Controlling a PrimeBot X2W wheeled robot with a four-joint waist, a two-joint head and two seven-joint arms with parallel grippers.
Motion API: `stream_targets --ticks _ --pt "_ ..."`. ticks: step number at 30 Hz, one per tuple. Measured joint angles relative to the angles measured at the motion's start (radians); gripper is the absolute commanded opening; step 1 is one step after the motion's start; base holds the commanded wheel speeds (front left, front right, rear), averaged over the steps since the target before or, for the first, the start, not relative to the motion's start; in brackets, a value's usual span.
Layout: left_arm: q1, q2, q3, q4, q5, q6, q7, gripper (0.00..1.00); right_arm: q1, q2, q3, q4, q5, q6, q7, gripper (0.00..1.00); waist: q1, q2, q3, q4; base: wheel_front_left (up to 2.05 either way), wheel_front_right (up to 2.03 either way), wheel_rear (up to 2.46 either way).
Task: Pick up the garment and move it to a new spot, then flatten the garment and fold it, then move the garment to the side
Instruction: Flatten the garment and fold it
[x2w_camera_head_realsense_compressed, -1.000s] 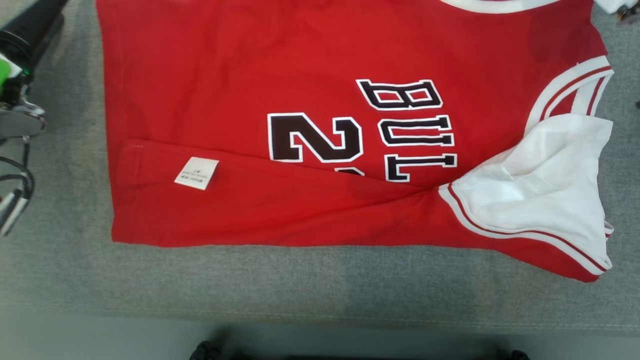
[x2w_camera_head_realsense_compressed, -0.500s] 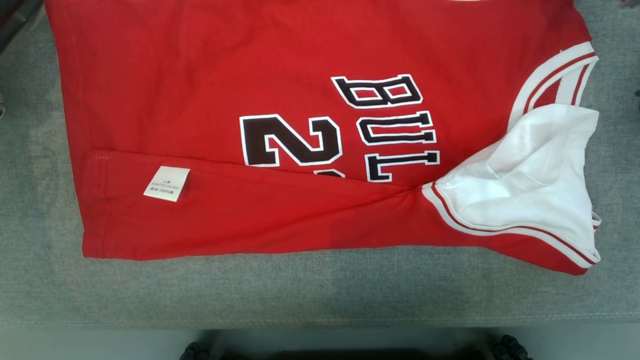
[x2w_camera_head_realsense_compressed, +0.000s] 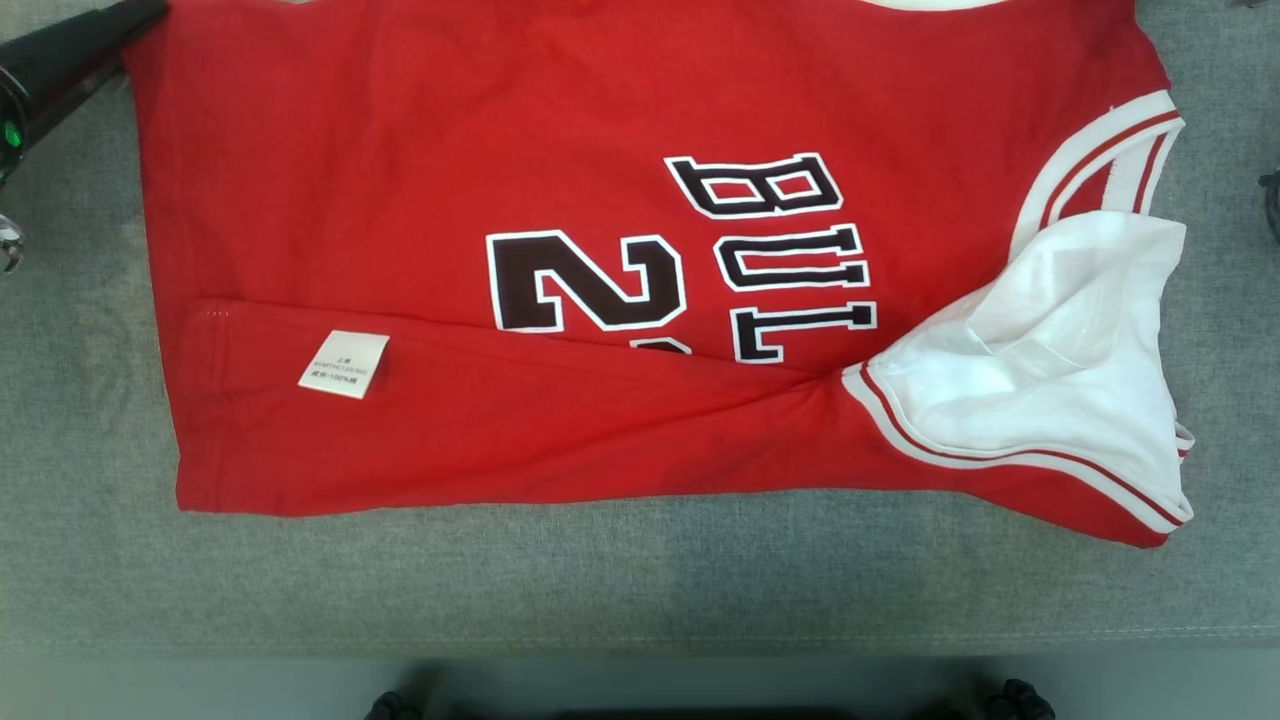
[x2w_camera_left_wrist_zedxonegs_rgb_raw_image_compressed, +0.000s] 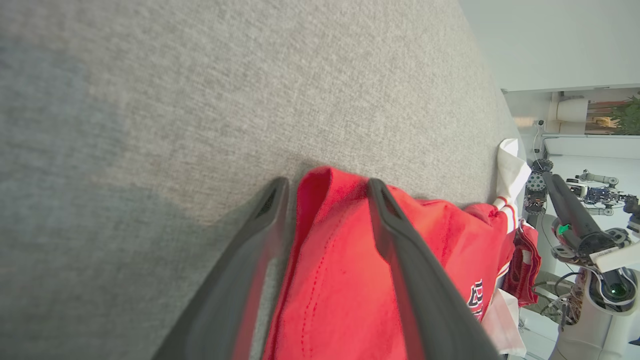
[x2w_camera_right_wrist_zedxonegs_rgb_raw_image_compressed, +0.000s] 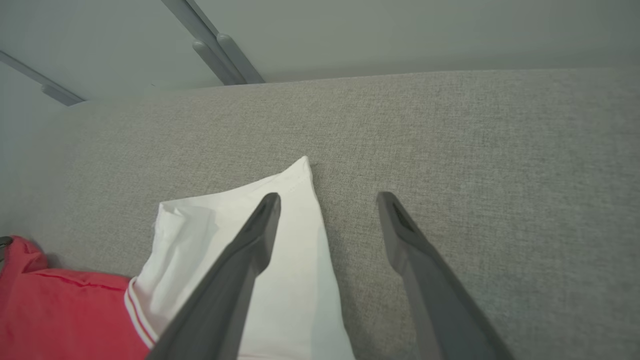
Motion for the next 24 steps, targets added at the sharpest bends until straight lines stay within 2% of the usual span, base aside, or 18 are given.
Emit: stream_targets --ticks 1,2,9,11,18,24 --pt "0.000 0.000 -0.004 0.000 0.005 0.000 0.000 0.27 0.000 0.000 0.000 0.005 0.000 0.000 0.000 1.00 0.0000 0.0000 -0.001 0.000 0.00 0.00 0.00" --pt "0.000 0.000 -0.007 0.000 0.005 -0.001 0.001 0.00 -0.001 0.000 0.000 0.010 0.000 0.001 0.000 1.00 0.0000 0.0000 -0.003 0.001 0.00 0.00 0.00" --pt "0.010 -0.006 -0.015 0.004 0.007 -0.010 -0.002 0.00 -0.010 0.001 0.005 0.035 0.000 0.011 -0.001 1.00 0.0000 0.0000 -0.008 0.003 0.00 0.00 0.00" --pt "0.011 -0.017 -0.015 0.006 0.015 -0.024 -0.018 0.00 -0.011 -0.001 0.005 0.044 0.000 0.019 -0.014 1.00 0.0000 0.0000 -0.010 0.005 0.00 0.00 0.00" --pt "0.016 -0.089 -0.039 0.009 0.027 -0.071 -0.054 0.00 -0.006 -0.039 0.006 0.077 -0.012 0.044 -0.032 1.00 0.0000 0.0000 -0.029 0.031 0.00 0.00 0.00" --pt "0.024 -0.153 -0.082 0.014 0.048 -0.103 -0.064 0.00 0.018 -0.067 -0.006 0.134 0.001 0.044 -0.014 1.00 0.0000 0.0000 -0.047 0.074 0.00 0.00 0.00"
